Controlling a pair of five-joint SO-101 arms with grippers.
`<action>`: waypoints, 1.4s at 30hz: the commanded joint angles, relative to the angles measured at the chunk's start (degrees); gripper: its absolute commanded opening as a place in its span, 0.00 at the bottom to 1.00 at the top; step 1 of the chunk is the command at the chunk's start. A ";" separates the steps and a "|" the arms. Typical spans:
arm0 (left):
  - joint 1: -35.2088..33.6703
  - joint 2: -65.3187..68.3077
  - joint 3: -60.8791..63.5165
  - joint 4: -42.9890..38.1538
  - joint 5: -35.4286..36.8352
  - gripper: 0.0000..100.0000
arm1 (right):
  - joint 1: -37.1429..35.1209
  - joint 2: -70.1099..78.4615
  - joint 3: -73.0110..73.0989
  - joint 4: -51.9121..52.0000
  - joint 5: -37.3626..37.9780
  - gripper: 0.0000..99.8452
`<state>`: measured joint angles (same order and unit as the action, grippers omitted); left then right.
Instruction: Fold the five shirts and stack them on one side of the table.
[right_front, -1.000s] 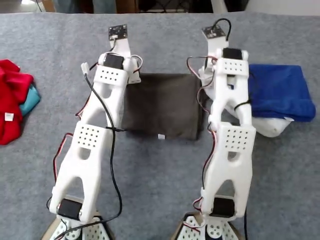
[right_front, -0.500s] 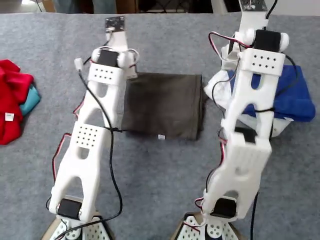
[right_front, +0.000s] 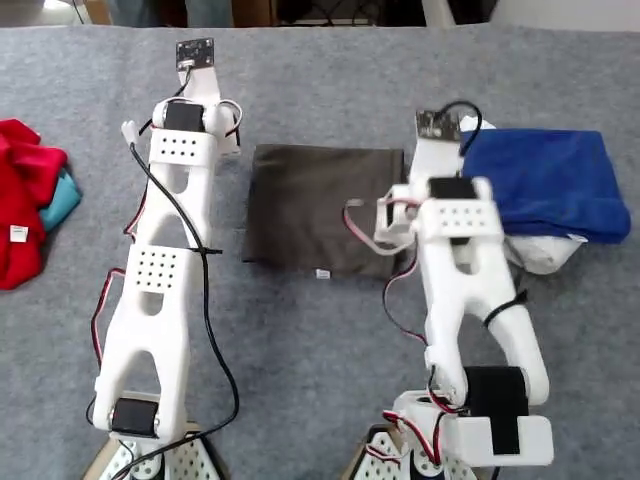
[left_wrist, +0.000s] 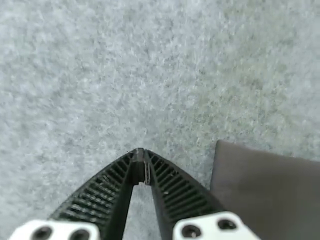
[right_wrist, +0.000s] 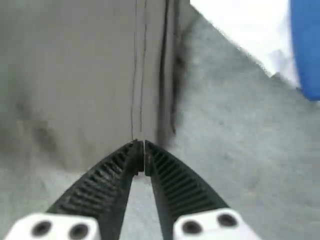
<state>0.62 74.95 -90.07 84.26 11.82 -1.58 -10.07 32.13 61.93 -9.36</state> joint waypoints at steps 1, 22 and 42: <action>-1.19 -1.49 -1.19 -0.97 -0.79 0.03 | -0.79 -2.59 5.05 -8.97 -4.40 0.07; -0.40 -1.05 -1.19 -0.88 -0.97 0.03 | -4.13 12.88 1.71 -14.07 -13.19 0.22; -0.57 -1.05 -1.19 -0.79 -0.97 0.03 | -3.78 18.95 -15.25 2.73 -10.81 0.02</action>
<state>0.18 74.95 -90.07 84.09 11.30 -5.01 9.36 20.53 62.99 -20.97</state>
